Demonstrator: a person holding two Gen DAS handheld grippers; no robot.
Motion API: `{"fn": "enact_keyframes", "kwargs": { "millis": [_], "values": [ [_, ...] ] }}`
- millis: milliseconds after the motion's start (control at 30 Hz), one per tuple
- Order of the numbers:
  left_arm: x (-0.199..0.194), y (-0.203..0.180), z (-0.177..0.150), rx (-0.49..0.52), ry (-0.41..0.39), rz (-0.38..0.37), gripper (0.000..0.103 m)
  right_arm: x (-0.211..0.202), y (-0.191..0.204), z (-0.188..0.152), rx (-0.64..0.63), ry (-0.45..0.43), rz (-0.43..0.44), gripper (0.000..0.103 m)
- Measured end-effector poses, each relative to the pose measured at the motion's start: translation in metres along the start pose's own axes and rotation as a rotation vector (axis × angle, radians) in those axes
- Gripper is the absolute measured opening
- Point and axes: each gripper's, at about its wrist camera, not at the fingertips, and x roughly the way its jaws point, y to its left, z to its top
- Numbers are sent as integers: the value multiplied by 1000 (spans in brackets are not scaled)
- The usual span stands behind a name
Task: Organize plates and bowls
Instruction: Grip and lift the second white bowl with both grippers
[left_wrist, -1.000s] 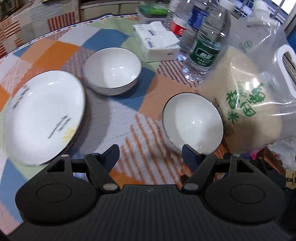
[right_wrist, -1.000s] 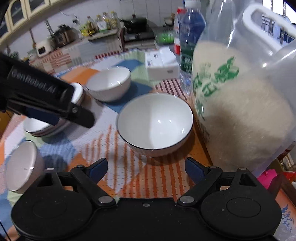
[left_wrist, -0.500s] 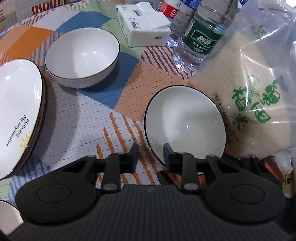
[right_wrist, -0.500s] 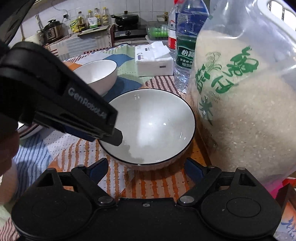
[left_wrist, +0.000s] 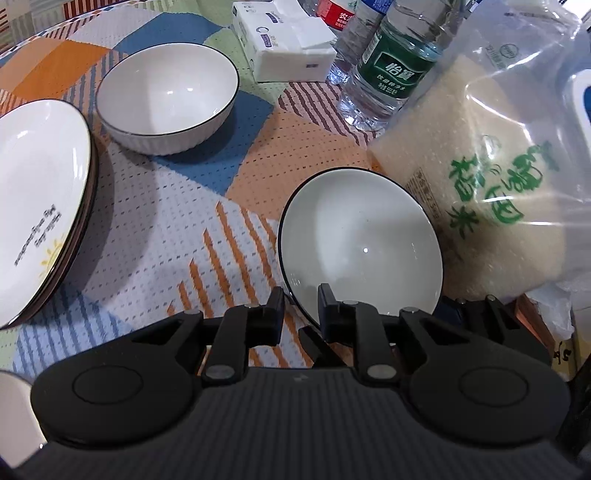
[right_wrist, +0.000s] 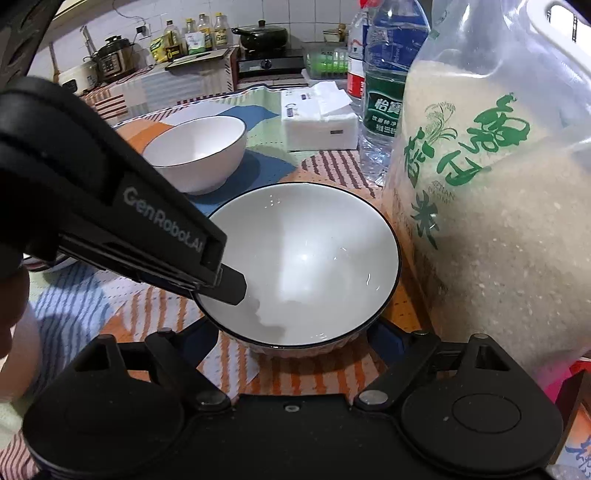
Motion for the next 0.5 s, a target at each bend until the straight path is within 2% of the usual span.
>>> {"fn": "enact_keyframes", "kwargs": {
  "millis": [233,500],
  "values": [
    [-30,3,-17,-6,-14,33,17,-19,17,0,-44,-10,20,90],
    [-84,10,-38,11,-28,55,17,-60,45,1,-122,-53,48,90]
  ]
}}
